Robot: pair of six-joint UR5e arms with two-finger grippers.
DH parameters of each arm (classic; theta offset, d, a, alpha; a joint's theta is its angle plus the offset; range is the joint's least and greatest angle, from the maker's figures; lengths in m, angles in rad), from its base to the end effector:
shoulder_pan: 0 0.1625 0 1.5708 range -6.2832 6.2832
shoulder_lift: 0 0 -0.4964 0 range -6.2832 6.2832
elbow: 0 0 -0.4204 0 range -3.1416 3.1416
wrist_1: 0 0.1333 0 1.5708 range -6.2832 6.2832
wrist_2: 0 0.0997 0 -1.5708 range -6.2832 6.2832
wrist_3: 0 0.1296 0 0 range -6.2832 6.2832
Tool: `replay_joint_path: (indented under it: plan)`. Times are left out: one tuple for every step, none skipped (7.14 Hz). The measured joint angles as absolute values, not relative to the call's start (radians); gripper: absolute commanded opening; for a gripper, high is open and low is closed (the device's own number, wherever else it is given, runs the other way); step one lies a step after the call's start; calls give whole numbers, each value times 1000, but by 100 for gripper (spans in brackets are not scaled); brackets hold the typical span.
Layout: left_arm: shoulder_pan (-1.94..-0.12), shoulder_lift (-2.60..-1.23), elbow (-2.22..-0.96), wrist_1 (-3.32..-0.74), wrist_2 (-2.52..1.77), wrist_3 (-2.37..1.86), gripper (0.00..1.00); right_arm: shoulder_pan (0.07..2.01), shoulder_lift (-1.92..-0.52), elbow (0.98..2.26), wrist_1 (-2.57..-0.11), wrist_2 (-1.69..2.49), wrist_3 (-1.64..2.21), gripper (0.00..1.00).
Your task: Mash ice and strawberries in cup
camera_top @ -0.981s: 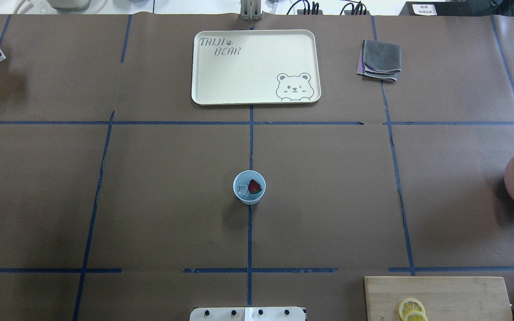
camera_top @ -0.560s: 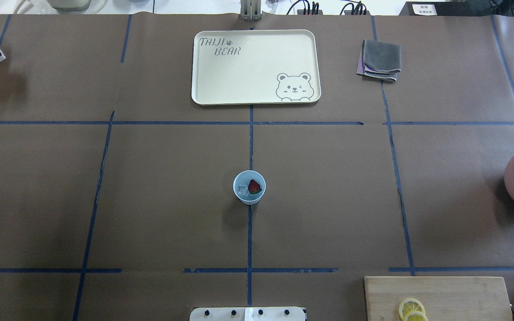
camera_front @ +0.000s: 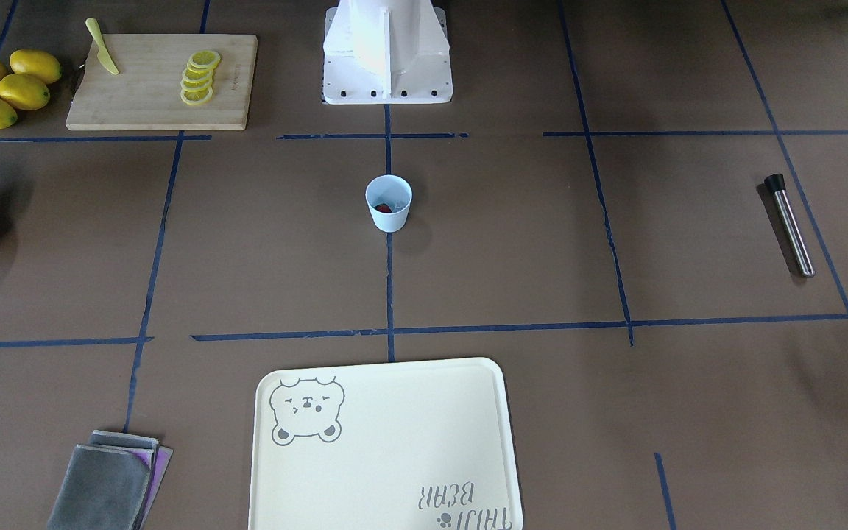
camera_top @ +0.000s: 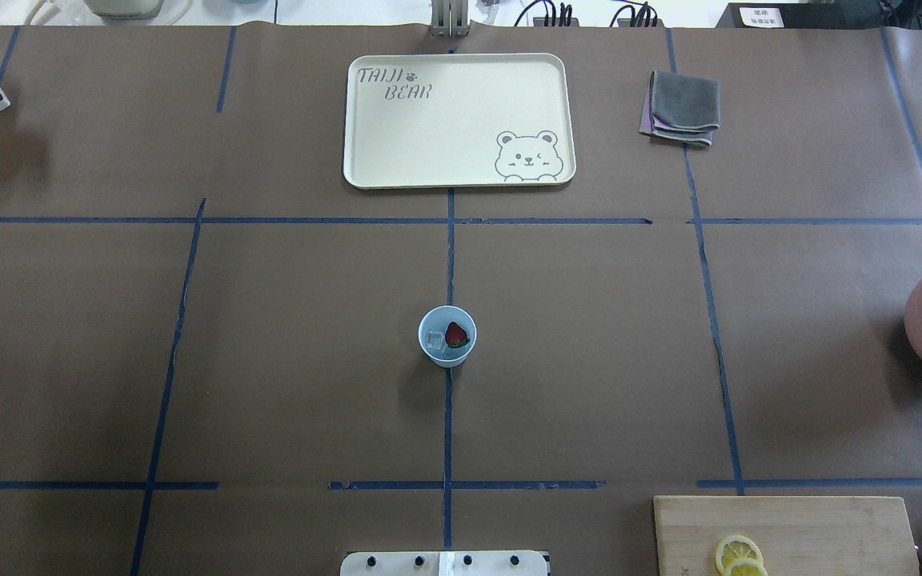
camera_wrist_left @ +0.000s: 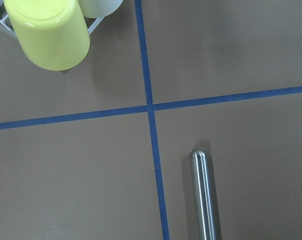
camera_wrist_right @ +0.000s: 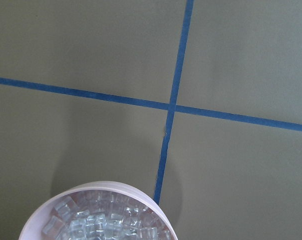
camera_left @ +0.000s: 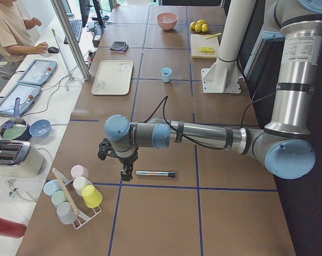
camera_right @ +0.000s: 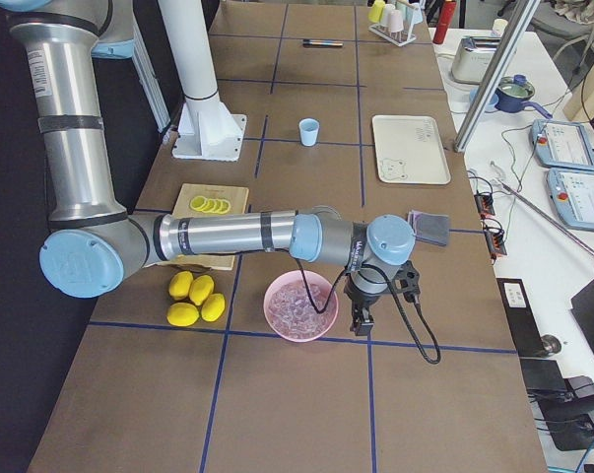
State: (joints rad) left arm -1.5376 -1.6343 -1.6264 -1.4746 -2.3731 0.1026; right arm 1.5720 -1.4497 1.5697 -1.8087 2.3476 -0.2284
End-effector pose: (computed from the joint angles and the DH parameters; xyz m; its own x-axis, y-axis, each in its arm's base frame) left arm -0.0218 -0.5517 0.6957 0.6871 0.1417 -0.7126 -0.1041 0.9899 0.0964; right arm 0.0431 -0.5654 0.7084 0.6948 -0.1437 0.7047 0.1603 0.9861 0.0430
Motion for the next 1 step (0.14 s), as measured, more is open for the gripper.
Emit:
replay_joint_path:
  plan:
    - [-1537, -1635, -1633, -1475, -2373, 103, 100, 1569, -1450, 1569, -1809, 2348, -225, 100]
